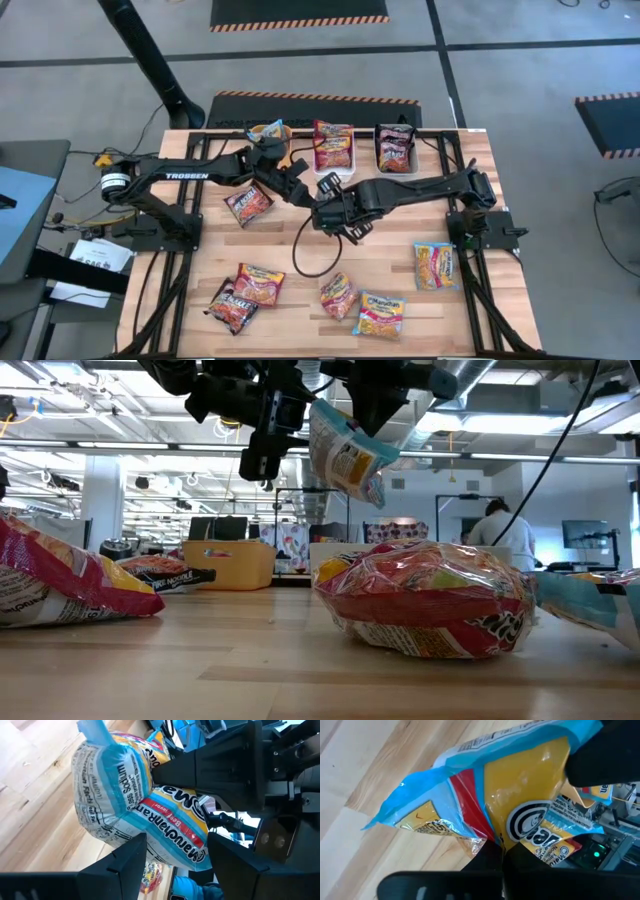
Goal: Sort Maruchan noodles
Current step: Put the blue noodle pack into the orange bin
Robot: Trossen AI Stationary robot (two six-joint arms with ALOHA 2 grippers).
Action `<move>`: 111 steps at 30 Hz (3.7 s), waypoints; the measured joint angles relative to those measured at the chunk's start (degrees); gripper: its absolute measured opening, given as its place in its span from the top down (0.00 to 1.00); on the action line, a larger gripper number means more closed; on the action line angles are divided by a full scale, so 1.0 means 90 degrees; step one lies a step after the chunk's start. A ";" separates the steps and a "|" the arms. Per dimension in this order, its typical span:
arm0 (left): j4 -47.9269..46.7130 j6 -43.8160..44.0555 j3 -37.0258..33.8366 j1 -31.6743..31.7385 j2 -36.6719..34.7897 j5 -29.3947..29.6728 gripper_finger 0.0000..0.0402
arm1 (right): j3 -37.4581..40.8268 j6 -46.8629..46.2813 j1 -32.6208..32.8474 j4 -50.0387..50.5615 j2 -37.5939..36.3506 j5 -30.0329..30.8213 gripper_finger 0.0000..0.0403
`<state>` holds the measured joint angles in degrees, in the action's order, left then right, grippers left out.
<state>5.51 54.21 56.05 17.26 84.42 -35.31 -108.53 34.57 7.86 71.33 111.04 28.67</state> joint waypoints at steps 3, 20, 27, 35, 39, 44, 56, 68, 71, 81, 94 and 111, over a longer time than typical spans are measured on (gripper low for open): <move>-0.0001 -0.0134 0.0000 0.0000 0.0002 -0.0026 0.50 | 0.0000 0.0111 0.0000 -0.0002 0.0000 0.0008 0.99; -0.0023 0.0290 0.0000 -0.0002 0.0007 -0.0865 0.51 | 0.0000 0.0803 0.0206 -0.0009 0.0000 0.0579 0.99; 0.0009 0.0238 0.0000 0.0012 0.0010 -0.0821 0.68 | -0.0002 0.1030 0.0214 -0.0138 0.0000 0.0714 0.99; 0.0053 -0.0375 0.0000 0.0024 0.0010 -0.0647 0.94 | -0.0002 0.1050 0.0228 -0.0211 0.0000 0.0874 0.99; -0.0282 -0.0857 0.0000 0.0024 0.0010 -0.0494 0.99 | -0.0002 0.1013 0.0249 -0.0217 0.0000 0.1097 0.99; -0.0783 -0.1421 0.0000 0.0021 0.0010 -0.0314 1.00 | -0.0002 0.0827 0.0299 -0.0243 0.0000 0.1132 0.96; -0.1082 -0.2000 0.0000 0.0022 0.0010 -0.0026 1.00 | -0.0005 0.0633 0.0333 -0.0192 0.0000 0.1129 0.82; -0.1707 -0.2410 -0.0002 0.0022 0.0010 0.0317 1.00 | -0.0005 0.0099 0.0333 -0.0033 0.0000 0.1149 0.71; -0.2198 -0.2678 -0.0002 0.0035 0.0010 0.0594 1.00 | -0.0005 -0.0136 0.0333 0.0242 -0.0046 0.1149 0.71; -0.3165 -0.3431 -0.0002 0.0208 0.0010 0.0962 1.00 | -0.0010 -0.1122 0.0323 0.1148 -0.0053 0.1158 0.71; -0.4638 -0.4548 0.0534 0.0596 0.0001 0.1330 1.00 | -0.0007 -0.3158 0.0051 0.2054 -0.0051 0.1146 0.71; -0.4858 -0.4308 0.0549 0.0842 0.0000 0.2668 0.96 | -0.0007 -0.4083 -0.0236 0.2077 -0.0046 0.1098 0.71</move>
<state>-38.21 15.45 60.99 24.83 84.42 -11.30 -108.60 -2.17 5.74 90.02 110.63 38.55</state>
